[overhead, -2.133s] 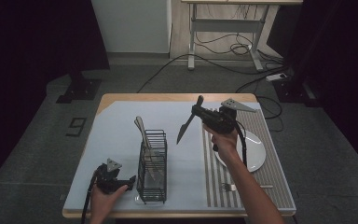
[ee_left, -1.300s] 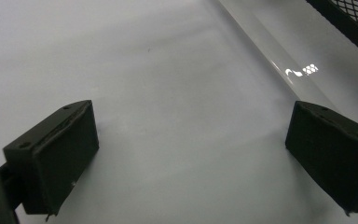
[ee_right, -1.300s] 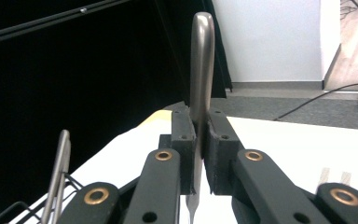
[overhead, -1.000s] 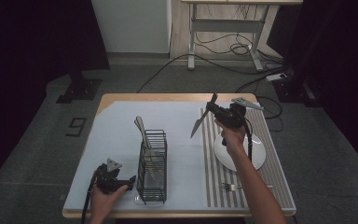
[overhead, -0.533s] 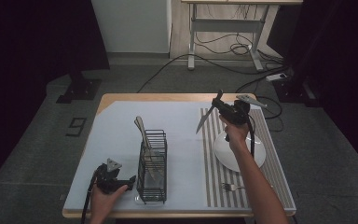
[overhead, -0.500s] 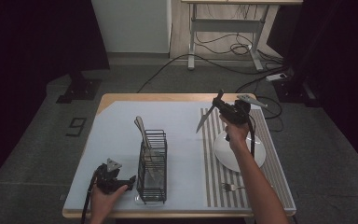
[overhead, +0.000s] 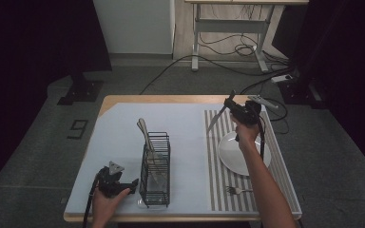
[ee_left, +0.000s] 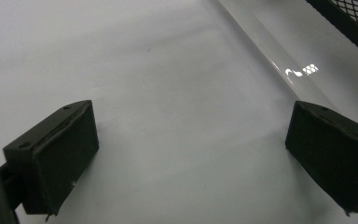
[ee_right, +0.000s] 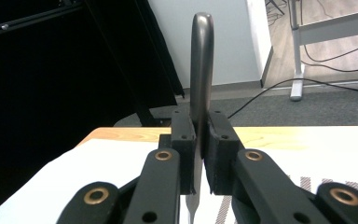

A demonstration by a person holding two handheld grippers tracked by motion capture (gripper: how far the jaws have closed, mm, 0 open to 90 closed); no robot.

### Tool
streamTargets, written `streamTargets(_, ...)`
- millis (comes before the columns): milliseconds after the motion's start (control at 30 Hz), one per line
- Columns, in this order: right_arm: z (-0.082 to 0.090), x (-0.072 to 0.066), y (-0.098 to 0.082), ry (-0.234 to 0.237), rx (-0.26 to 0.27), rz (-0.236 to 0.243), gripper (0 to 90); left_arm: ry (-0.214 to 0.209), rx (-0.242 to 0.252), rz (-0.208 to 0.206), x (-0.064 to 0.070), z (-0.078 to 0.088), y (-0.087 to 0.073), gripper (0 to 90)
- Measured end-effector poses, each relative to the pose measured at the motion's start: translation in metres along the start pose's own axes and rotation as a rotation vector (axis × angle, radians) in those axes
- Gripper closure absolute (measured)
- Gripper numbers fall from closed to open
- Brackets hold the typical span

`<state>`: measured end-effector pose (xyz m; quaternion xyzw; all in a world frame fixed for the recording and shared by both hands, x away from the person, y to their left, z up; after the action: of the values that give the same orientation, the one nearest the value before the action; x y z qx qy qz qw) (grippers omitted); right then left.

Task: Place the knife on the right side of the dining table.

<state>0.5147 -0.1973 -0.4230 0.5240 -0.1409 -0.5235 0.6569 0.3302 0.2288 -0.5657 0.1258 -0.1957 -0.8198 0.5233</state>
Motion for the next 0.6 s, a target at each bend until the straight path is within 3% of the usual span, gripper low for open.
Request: streamTargets(600,-0.016,0.023,0.001,-0.043,0.044,-0.064,83.4,0.000,0.000,0.000,0.000,0.000,0.000,1.8)
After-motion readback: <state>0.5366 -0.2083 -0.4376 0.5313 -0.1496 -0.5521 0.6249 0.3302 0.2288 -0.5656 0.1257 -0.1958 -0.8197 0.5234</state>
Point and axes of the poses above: each handheld gripper's, and its own axes: z roughly backward along the jaws, y roughly out of its top, x roughly to its right, the point moved 5 cm from there along -z, roughly forward along the jaws, and after that the axes turned 15 degrees about -x, right-handed, at the moved point
